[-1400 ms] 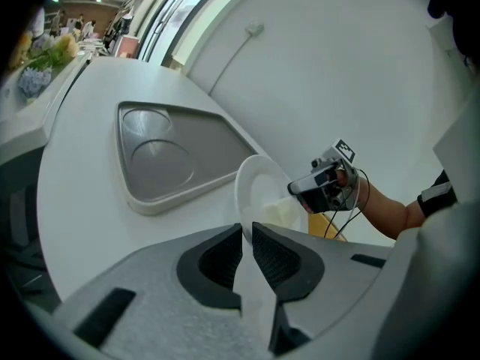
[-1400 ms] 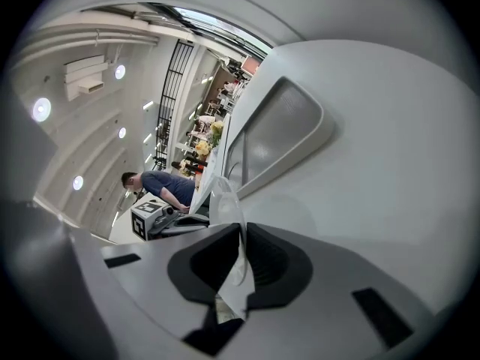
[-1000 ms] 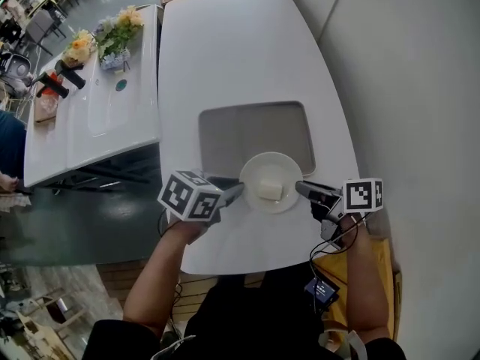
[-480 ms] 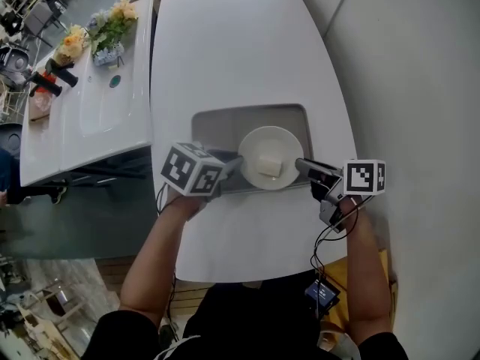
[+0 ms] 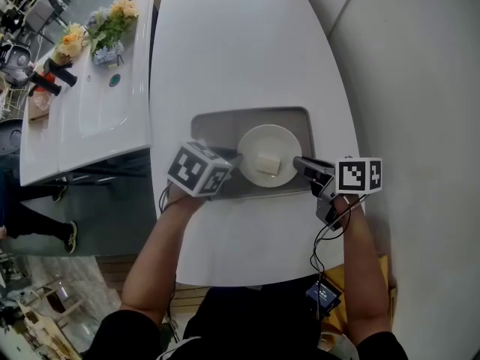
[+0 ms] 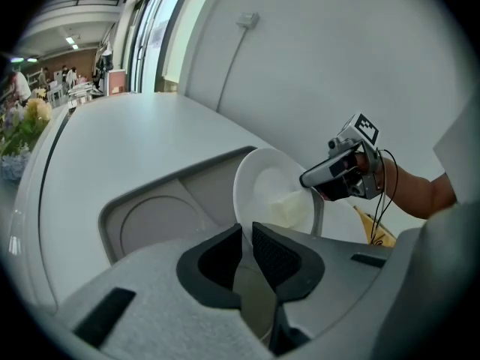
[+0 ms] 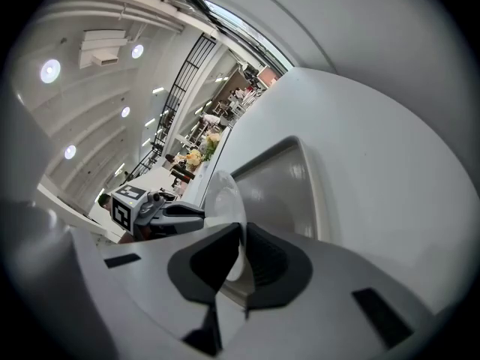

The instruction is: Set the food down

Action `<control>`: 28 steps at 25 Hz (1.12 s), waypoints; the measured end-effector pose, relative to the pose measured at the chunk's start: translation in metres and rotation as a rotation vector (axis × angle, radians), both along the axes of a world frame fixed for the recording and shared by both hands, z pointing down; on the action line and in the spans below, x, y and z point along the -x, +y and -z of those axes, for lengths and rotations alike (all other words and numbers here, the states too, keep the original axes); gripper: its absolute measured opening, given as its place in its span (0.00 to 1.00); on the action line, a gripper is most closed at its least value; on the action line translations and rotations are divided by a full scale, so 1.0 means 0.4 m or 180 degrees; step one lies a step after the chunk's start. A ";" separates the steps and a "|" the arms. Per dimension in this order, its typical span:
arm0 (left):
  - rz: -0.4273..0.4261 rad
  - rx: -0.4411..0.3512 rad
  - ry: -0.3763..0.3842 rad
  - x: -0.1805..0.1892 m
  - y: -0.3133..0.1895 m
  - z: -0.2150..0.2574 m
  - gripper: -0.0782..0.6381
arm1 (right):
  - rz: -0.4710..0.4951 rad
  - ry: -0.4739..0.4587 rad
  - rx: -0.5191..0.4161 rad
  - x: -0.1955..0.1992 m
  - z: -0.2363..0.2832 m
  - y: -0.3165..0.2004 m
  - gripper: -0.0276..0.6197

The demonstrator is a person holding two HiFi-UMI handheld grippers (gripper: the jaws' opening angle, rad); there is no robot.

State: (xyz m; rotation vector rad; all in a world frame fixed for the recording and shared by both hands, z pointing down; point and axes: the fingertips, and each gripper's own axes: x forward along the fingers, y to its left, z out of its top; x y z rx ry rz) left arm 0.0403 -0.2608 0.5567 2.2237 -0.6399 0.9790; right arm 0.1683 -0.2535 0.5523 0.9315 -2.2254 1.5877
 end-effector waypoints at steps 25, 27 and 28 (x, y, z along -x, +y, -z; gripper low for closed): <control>-0.0541 -0.0839 -0.1210 -0.024 -0.001 -0.035 0.17 | 0.0648 0.1741 -0.0795 -0.004 -0.036 -0.013 0.19; -0.0601 -0.0915 -0.1296 -0.028 -0.003 -0.038 0.17 | 0.0704 0.1861 -0.0831 -0.007 -0.047 -0.014 0.20; -0.0630 -0.0950 -0.1330 -0.031 -0.004 -0.039 0.16 | 0.0743 0.1935 -0.0849 -0.008 -0.055 -0.013 0.20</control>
